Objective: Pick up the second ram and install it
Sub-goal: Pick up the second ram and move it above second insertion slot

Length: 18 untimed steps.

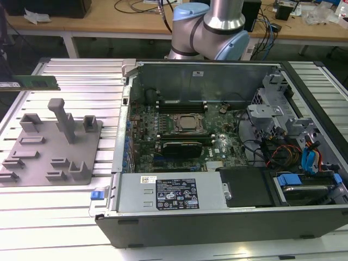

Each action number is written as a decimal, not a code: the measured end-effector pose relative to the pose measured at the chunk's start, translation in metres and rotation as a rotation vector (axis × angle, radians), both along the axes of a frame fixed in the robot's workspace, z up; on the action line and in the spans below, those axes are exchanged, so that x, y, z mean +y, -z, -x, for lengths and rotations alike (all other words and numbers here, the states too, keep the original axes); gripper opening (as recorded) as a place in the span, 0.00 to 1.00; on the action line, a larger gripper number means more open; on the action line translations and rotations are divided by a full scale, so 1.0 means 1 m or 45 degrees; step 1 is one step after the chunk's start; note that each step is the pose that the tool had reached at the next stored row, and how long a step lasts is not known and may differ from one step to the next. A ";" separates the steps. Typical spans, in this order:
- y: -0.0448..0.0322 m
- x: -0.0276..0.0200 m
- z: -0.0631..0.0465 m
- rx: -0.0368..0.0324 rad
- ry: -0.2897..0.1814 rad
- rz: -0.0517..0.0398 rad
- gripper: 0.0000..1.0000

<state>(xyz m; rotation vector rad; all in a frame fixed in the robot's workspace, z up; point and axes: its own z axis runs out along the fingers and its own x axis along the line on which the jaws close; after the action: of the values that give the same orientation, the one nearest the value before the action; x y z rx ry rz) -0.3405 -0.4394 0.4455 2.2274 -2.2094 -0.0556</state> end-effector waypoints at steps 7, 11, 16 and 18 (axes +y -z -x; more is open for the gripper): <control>0.0000 0.0000 -0.025 0.0000 0.000 0.000 0.10; 0.0001 0.0000 -0.045 0.0001 0.000 0.000 0.10; 0.0001 0.0000 -0.076 0.0005 0.000 0.000 0.10; 0.0002 0.0000 -0.085 0.0004 0.000 0.000 0.10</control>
<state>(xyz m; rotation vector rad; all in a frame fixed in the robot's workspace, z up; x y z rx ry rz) -0.2554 -0.4394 0.4453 2.2272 -2.2093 -0.0560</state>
